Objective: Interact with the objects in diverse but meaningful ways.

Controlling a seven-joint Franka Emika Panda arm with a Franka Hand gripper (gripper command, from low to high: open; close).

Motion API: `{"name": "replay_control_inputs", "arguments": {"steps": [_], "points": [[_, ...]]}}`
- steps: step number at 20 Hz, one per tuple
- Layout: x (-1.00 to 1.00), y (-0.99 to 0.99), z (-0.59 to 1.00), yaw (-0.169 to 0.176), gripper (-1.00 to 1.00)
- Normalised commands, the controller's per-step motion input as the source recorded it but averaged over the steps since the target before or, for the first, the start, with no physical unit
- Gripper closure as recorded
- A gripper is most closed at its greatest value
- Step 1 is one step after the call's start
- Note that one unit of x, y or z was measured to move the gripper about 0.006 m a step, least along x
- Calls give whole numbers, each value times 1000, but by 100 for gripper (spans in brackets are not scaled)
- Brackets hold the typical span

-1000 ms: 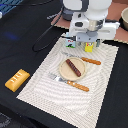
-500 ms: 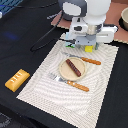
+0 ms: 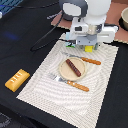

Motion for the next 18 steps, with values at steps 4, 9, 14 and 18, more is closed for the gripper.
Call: {"name": "replay_control_inputs", "arguments": {"steps": [4, 9, 14, 18], "points": [[180, 177, 80, 0, 100], [-50, 133, 951, 0, 100], [-173, 0, 1000, 0, 100], [-111, -26, 1000, 13, 100]]}}
